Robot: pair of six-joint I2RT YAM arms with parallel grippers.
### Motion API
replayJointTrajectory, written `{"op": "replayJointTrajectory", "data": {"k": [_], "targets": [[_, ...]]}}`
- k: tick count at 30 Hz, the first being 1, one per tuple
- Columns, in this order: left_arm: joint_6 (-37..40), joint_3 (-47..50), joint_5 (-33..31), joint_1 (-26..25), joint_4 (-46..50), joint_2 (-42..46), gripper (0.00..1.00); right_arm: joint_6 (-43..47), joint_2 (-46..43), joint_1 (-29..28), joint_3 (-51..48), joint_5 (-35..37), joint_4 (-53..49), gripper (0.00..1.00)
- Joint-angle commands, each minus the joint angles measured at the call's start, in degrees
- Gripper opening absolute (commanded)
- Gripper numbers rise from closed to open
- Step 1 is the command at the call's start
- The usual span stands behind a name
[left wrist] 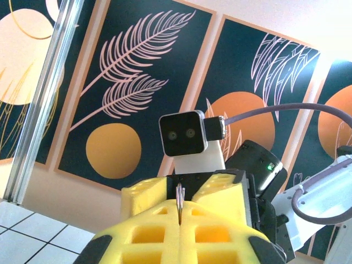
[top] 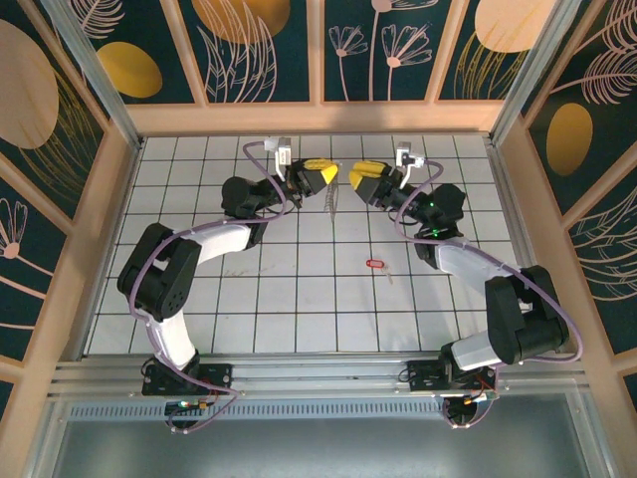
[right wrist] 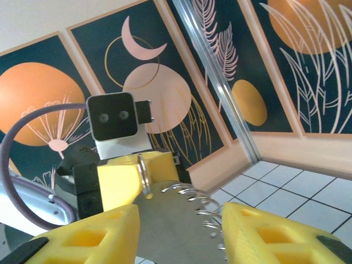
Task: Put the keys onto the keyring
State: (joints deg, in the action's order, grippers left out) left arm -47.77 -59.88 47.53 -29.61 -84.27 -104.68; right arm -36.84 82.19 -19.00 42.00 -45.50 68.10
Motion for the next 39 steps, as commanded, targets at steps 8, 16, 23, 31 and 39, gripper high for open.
{"op": "replayJointTrajectory", "data": {"k": [8,16,23,31,39], "targets": [[-1.5,-0.8,-0.2,-1.0,-4.3,-0.8,0.00,0.0,0.4,-2.2,2.9,-1.8,3.8,0.41],[-1.4,-1.1,-0.2,-1.6,-3.9,-0.8,0.00,-0.5,0.8,-2.4,3.5,-1.9,4.1,0.34],[-1.0,-1.8,0.5,-2.1,-2.5,-1.0,0.00,-0.7,1.0,-2.4,4.0,-2.7,4.4,0.20],[-0.5,-2.3,0.6,-2.6,-1.5,-1.3,0.00,-0.2,0.8,-2.4,4.2,-3.6,3.8,0.00],[2.6,-2.9,-0.5,-2.5,6.1,0.8,0.17,2.8,-0.5,-0.8,4.1,-4.1,-1.2,0.00]]}}
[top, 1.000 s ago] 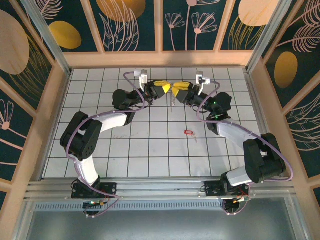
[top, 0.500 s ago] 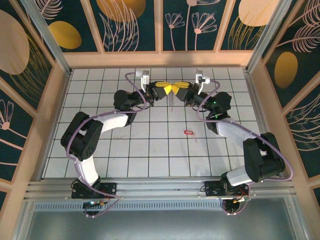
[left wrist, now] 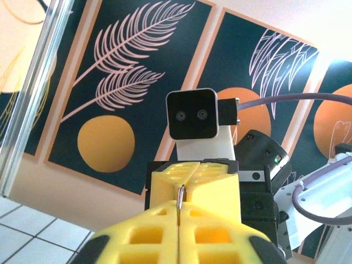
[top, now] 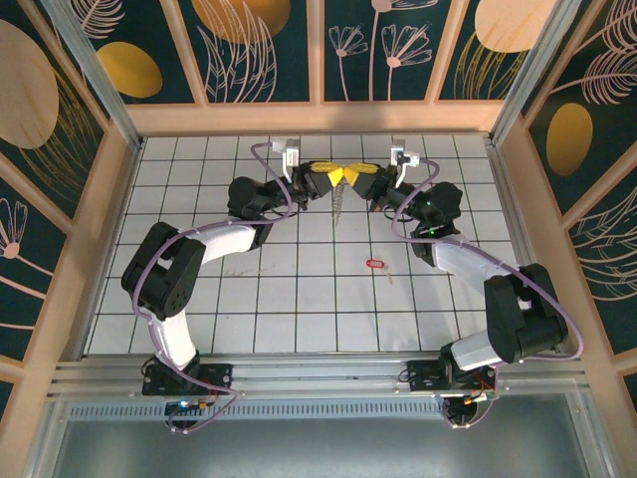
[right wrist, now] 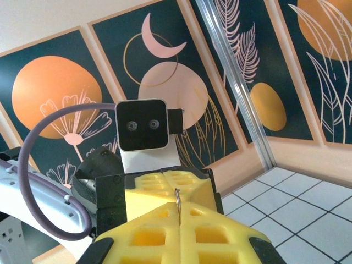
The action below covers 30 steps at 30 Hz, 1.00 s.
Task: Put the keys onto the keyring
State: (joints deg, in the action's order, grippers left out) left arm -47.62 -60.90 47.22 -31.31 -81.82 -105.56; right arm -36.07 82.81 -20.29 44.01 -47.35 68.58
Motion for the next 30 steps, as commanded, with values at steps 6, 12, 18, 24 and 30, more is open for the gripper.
{"op": "replayJointTrajectory", "data": {"k": [6,12,18,24,30], "targets": [[13.5,-2.8,0.8,0.5,18.9,7.0,0.35,7.2,-3.5,3.6,3.7,-5.0,-11.6,0.00],[20.9,-5.1,5.0,3.3,30.6,11.3,0.42,15.4,-4.4,5.3,8.3,-8.1,-25.8,0.00],[30.8,-11.1,10.6,4.7,47.1,10.8,0.44,22.7,-2.8,6.4,14.6,-12.6,-38.4,0.00],[40.5,-17.1,13.7,4.9,63.2,8.6,0.46,30.6,-0.1,6.4,21.4,-17.7,-51.5,0.00],[40.6,-18.0,16.1,4.9,64.4,7.7,0.46,32.5,2.1,6.2,23.6,-19.3,-55.1,0.00]]}}
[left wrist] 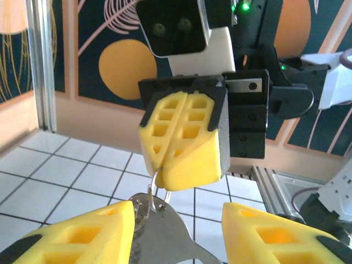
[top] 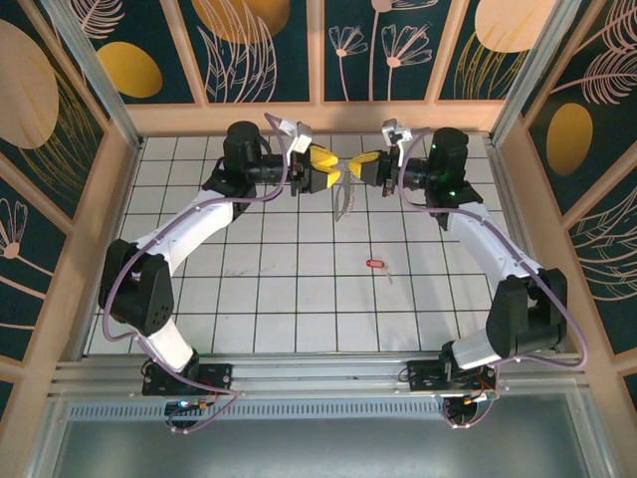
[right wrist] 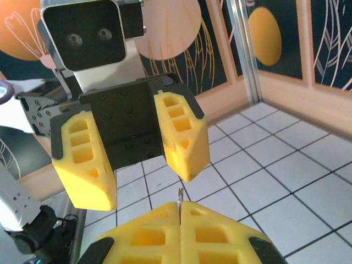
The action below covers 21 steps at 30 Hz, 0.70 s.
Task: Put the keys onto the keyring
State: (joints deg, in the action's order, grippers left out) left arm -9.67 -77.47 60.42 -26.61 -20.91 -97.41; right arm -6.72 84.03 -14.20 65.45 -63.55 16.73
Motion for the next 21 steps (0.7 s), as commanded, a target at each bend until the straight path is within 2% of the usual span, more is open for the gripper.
{"op": "replayJointTrajectory", "data": {"k": [1,12,21], "targets": [[2.5,-1.5,3.1,0.2,3.5,-2.0,0.46,3.1,0.9,0.1,2.1,-3.2,-3.1,0.00],[0.1,-2.0,3.5,0.2,0.8,-4.0,0.46,3.4,1.1,-0.5,1.7,-3.8,-3.0,0.00],[-5.6,-1.4,4.9,0.2,-6.3,-5.2,0.46,3.4,1.1,-0.7,1.1,-4.3,-2.5,0.00]]}}
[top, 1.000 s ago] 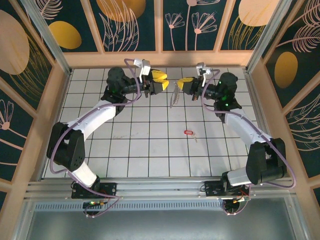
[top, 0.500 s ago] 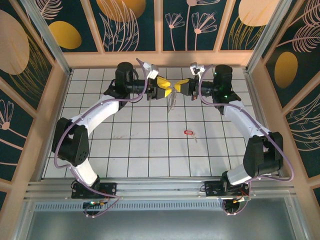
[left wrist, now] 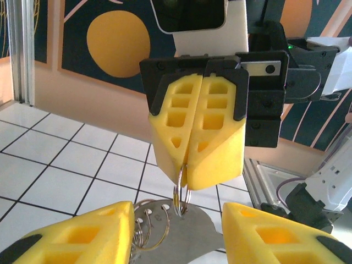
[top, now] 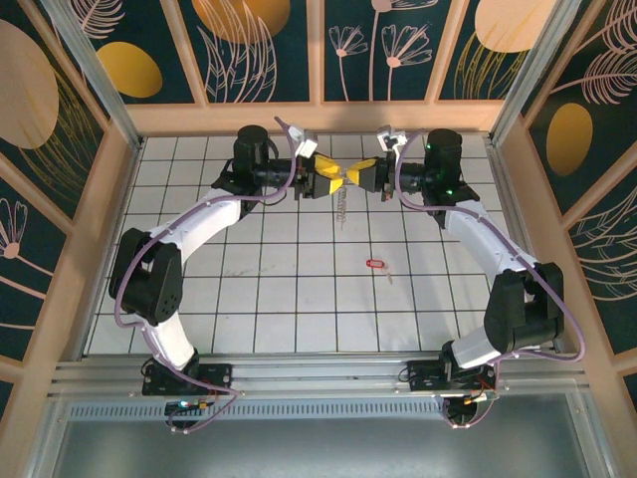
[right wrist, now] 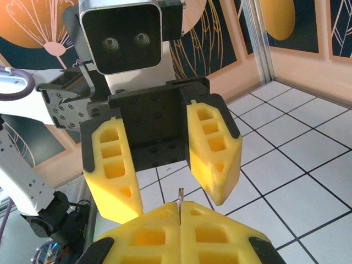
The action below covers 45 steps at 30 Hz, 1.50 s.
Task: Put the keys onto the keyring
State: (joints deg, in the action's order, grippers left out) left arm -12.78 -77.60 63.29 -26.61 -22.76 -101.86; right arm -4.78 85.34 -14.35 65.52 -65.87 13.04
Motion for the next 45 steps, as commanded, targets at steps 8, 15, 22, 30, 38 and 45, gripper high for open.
{"op": "replayJointTrajectory", "data": {"k": [8,15,22,30,38,45], "targets": [[-4.7,-1.8,2.6,-0.4,-7.0,-2.0,0.44,1.2,0.0,-0.9,1.0,-2.1,1.8,0.00],[-5.4,-2.7,3.5,-1.1,-7.6,-3.1,0.29,1.4,0.1,-1.0,0.8,-1.7,1.6,0.00],[-6.3,-2.4,3.7,-1.3,-8.8,-3.0,0.22,1.7,0.0,-1.0,0.5,-1.8,1.4,0.00],[-5.9,-1.9,4.3,-1.3,-9.0,-2.4,0.08,2.6,0.1,-0.9,0.7,-1.2,0.1,0.00],[-5.2,-1.2,4.8,-1.3,-9.0,-1.8,0.00,2.4,0.0,-0.5,0.7,-0.3,0.0,0.00],[-0.8,2.3,-2.1,-1.2,-8.7,1.3,0.00,-10.7,-6.5,4.3,-7.3,8.1,13.6,0.45]]}}
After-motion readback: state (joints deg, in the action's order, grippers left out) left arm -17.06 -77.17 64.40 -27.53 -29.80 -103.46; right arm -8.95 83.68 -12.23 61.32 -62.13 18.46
